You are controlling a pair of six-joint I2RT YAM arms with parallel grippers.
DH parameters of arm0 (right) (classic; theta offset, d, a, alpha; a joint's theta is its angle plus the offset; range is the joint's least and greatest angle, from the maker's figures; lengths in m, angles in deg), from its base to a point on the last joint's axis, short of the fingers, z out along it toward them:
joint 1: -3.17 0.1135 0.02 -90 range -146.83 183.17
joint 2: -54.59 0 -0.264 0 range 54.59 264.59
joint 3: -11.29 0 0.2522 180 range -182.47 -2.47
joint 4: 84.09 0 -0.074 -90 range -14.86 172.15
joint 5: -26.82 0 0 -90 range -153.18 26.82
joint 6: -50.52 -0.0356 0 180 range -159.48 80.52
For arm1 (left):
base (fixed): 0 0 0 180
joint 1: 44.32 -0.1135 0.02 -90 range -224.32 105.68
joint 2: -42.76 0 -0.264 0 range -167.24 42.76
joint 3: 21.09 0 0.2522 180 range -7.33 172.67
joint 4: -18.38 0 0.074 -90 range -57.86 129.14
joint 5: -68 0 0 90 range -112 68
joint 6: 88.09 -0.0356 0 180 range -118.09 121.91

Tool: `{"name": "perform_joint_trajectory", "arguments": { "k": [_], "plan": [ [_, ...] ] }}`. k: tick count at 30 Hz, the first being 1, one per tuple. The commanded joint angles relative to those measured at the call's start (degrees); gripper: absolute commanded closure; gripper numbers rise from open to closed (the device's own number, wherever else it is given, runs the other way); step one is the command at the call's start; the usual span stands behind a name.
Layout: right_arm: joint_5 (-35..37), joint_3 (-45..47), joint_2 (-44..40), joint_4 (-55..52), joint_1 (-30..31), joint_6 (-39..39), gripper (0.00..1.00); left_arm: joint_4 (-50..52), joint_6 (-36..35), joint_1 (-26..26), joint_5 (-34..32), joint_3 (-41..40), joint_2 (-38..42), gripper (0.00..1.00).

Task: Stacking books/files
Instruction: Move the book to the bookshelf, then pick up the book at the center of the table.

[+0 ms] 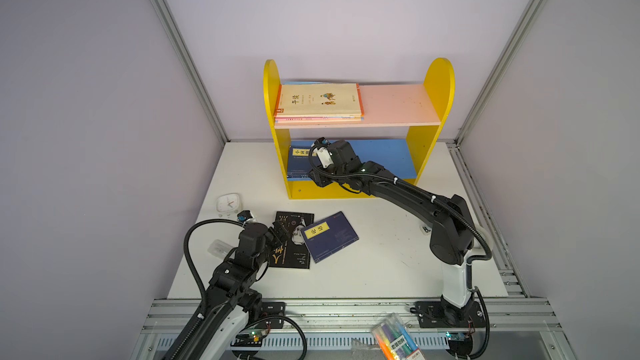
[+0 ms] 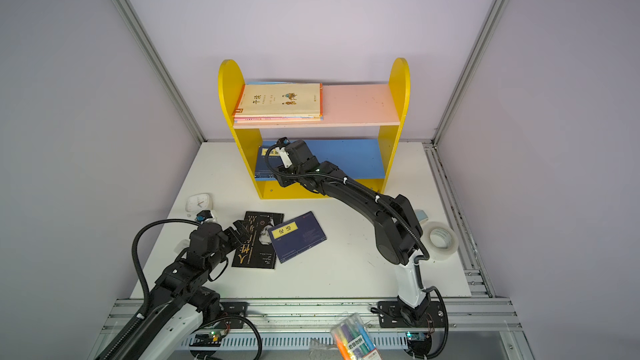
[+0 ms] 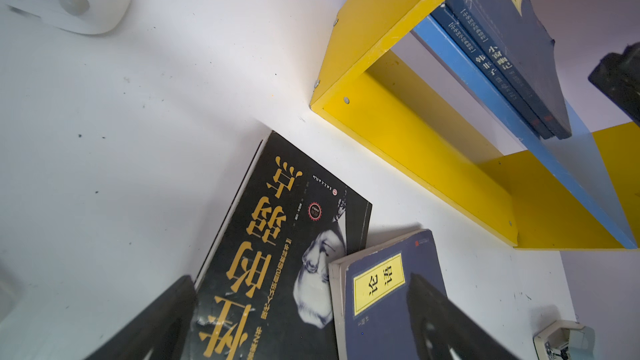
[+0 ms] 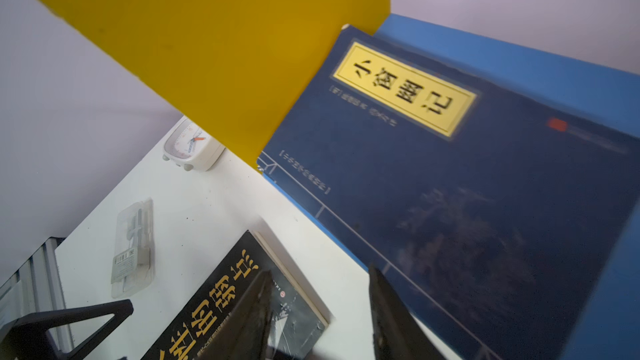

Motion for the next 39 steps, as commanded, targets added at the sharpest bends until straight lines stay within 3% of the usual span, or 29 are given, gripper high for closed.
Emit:
{"name": "perform_joint_trajectory", "arguments": {
  "k": [1, 9, 16, 26, 34, 39],
  "plan": [
    [-1.3, 4.3, -3.4, 1.7, -1.6, -1.8, 0.53, -0.5, -0.1, -0.1, 0.2, -0.2, 0.0, 0.03],
    [1.7, 14.7, -10.7, 2.0, -5.8, -2.8, 0.53, -1.2, 0.1, -0.2, 0.8, -0.5, -0.2, 0.02],
    [2.5, 15.7, -11.2, -0.1, -7.9, -3.5, 0.52, -1.5, 0.5, -0.2, 2.0, -0.5, -1.2, 0.03],
    [2.3, 27.0, -17.8, -1.6, -8.3, -2.4, 0.49, -1.1, 3.7, 0.3, 9.5, -0.6, -7.2, 0.03],
    [-5.3, 37.0, -20.1, 1.2, -8.2, -6.4, 0.48, -5.8, 9.5, 9.0, 7.6, -1.1, -10.3, 0.03],
    [-10.3, 40.0, -18.3, 5.5, -8.2, -8.9, 0.5, -12.7, 11.1, 13.1, 6.2, -1.4, -16.9, 0.02]
  ]
}}
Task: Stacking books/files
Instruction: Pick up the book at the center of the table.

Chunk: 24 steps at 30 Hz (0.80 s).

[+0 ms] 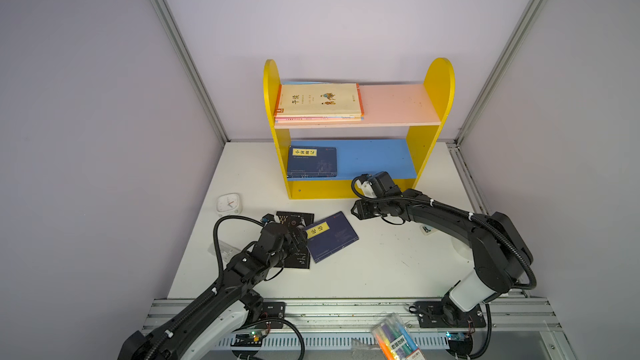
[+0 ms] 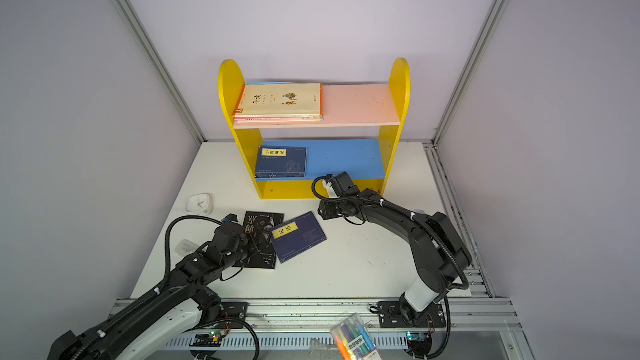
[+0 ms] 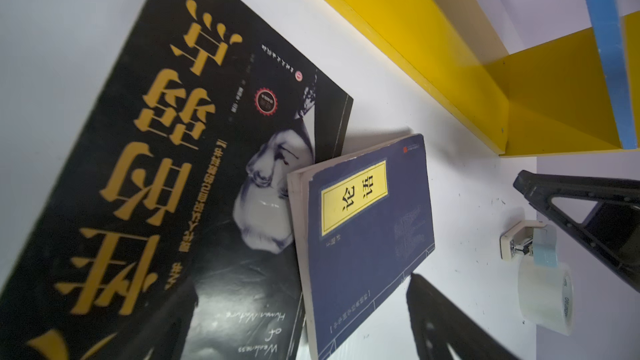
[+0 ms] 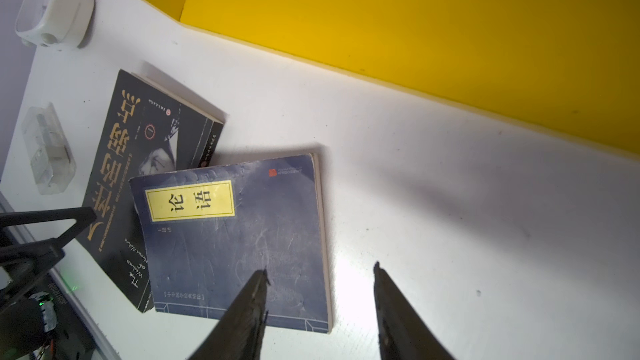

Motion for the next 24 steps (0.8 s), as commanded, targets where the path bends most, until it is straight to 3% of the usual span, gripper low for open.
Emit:
{"name": "perform_joint_trajectory", "arguments": {
  "k": [1, 9, 24],
  "plan": [
    [-5.5, 1.0, 1.4, 6.1, 0.0, -2.9, 0.51, -7.1, 1.7, 1.2, -1.2, -0.1, -3.6, 0.03],
    [-8.7, 0.7, 6.9, 7.1, 0.2, -5.3, 0.53, -16.8, 0.7, 2.3, -0.1, -0.6, -11.8, 0.02],
    [-11.7, -0.7, 14.2, 8.3, 1.4, -8.1, 0.55, -28.7, 0.9, 2.5, 1.8, -2.3, -19.2, 0.03]
  ]
}}
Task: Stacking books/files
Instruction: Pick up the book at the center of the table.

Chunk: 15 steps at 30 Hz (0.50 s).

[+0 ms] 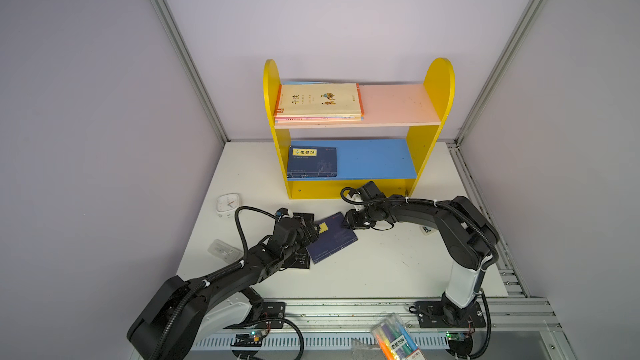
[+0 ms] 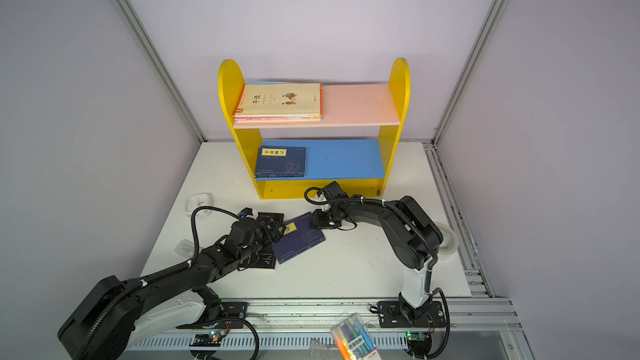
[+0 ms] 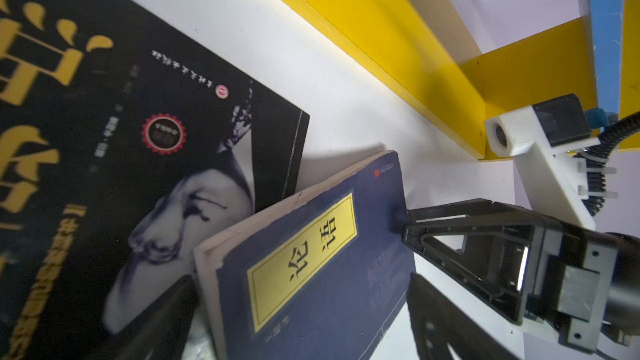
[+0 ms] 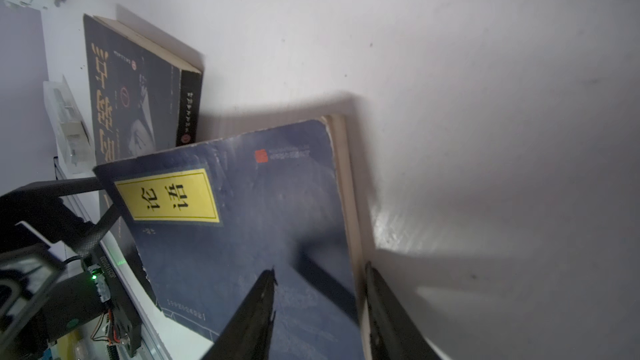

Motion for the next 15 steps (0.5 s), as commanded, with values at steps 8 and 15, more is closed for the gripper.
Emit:
{"name": "perform_joint_trajectory", "arguments": {
  "k": [8, 15],
  "plan": [
    [-0.1, 0.1, 1.3, 2.3, 0.1, -1.5, 0.55, -5.9, -0.1, 0.1, 1.1, -1.2, 0.6, 0.2],
    [-0.1, 0.4, 1.1, 2.7, 0.1, -1.6, 0.55, -6.1, -0.1, 0.1, 0.7, -1.5, 2.0, 0.58]
  ]
}}
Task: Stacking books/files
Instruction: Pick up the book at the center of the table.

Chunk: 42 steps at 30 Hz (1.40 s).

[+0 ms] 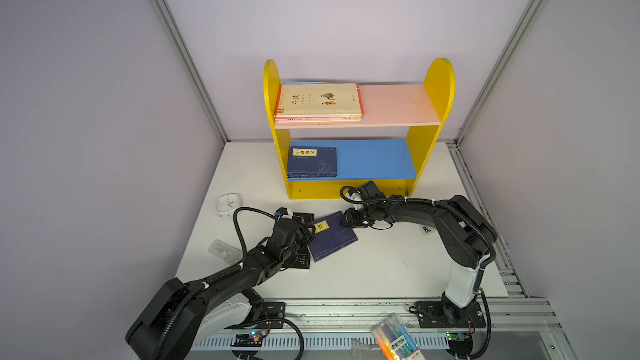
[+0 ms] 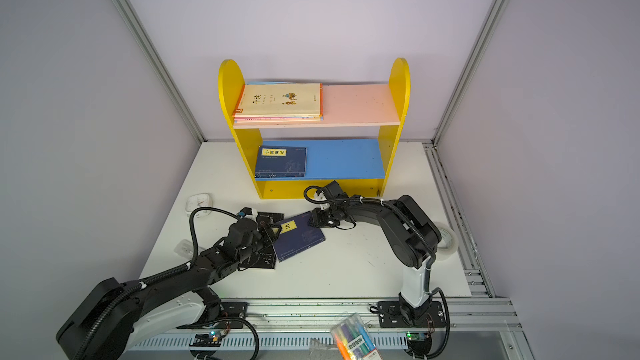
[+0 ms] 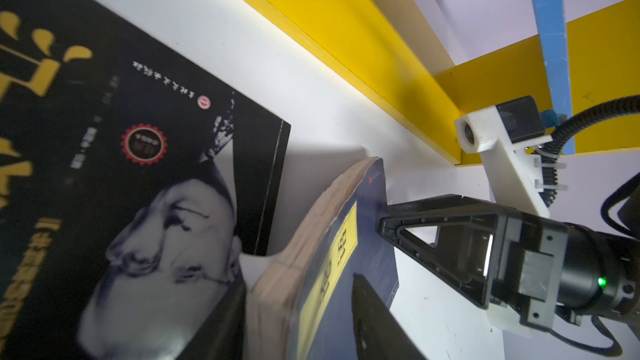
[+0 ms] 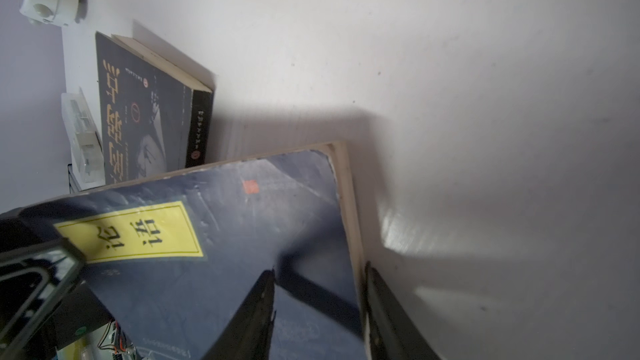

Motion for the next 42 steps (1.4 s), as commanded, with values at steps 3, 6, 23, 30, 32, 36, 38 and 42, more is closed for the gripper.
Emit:
{"name": "perform_joint_trajectory", "arguments": {
  "k": [3, 6, 23, 30, 32, 36, 38, 42],
  "plan": [
    [0.5, 0.4, 0.0, -0.2, 0.1, -0.5, 0.55, -2.4, -0.1, 0.1, 0.2, -0.1, 0.9, 0.69],
    [1.3, 0.8, -1.0, -0.1, 0.0, -0.4, 0.55, -1.8, -0.6, 0.1, 0.0, -0.1, 1.8, 0.83],
    [4.8, 7.2, -18.6, -0.1, -8.5, 5.1, 0.45, -0.6, -4.0, -4.3, 8.0, 1.1, 14.1, 1.0],
    [7.9, 7.6, -22.3, -2.4, -9.0, 6.5, 0.45, 0.8, -5.3, -7.1, 13.6, 5.9, 16.1, 1.0],
    [9.1, 7.5, -23.3, -3.4, -9.2, 7.0, 0.45, 0.4, -5.3, -8.1, 15.3, 7.5, 15.8, 1.0],
    [11.4, 7.9, -25.4, -4.7, -9.3, 7.8, 0.45, -0.7, -5.6, -9.3, 17.6, 10.6, 14.3, 1.0],
    [12.6, 8.2, -26.5, -5.3, -9.3, 8.1, 0.45, -2.0, -5.9, -10.1, 19.0, 12.0, 13.0, 1.0],
    [14.4, 9.4, -28.9, -4.8, -9.2, 8.2, 0.45, -4.4, -6.1, -11.7, 19.9, 15.6, 9.2, 1.0]
  ]
}}
